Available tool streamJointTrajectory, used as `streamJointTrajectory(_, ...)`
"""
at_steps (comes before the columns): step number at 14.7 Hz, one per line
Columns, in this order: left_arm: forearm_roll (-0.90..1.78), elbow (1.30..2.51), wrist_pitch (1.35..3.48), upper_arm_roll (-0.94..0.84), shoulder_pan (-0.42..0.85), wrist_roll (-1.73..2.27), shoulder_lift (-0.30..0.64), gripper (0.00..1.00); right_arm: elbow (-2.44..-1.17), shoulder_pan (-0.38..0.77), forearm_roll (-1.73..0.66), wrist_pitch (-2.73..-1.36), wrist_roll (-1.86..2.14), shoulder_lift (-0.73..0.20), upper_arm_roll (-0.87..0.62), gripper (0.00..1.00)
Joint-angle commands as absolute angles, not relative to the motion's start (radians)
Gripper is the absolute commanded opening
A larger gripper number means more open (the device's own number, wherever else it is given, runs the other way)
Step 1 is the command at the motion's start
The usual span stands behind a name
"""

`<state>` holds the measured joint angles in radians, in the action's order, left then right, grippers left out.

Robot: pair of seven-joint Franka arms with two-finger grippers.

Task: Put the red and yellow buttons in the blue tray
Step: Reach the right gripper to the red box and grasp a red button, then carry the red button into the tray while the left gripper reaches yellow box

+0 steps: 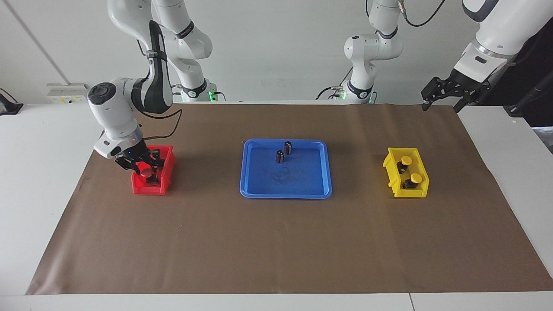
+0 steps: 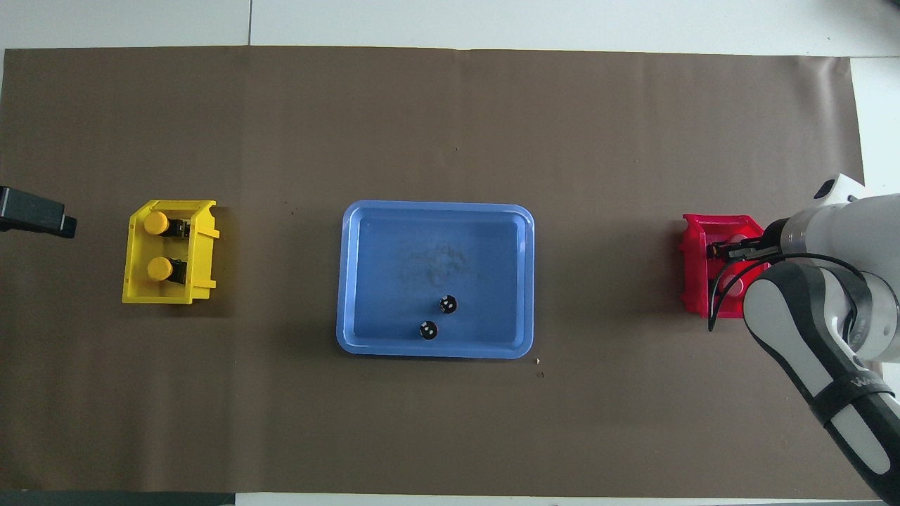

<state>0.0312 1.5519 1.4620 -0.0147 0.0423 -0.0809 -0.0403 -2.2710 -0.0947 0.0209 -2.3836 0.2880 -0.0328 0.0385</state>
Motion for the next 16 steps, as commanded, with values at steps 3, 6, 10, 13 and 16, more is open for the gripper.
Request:
streamJointTrajectory(3,0.041,1.578,1.460,-0.014,0.035,-0.081,-0.064,1.00,-2.125,-0.075,0.012,-2.214,0.319,-0.060,0.032,0.13)
streamJointTrajectory(6,0.041,1.595,1.463,-0.012,0.017,-0.078,-0.071,1.00,-1.955,-0.058,0.049,-2.013,0.319,-0.078,0.031,0.13)
streamJointTrajectory(10,0.028,1.611,1.467,-0.011,-0.005,-0.083,-0.081,1.00,-1.752,0.053,0.122,-1.777,0.272,-0.080,0.031,0.13)
streamJointTrajectory(13,-0.020,1.768,1.605,-0.012,-0.005,-0.086,-0.147,1.00,-1.599,0.220,0.115,-1.695,0.036,-0.141,0.025,0.14)
streamJointTrajectory(16,-0.020,1.974,1.834,-0.012,-0.021,-0.086,-0.184,0.93,-1.476,0.423,0.011,-1.727,-0.426,-0.263,0.002,0.10)
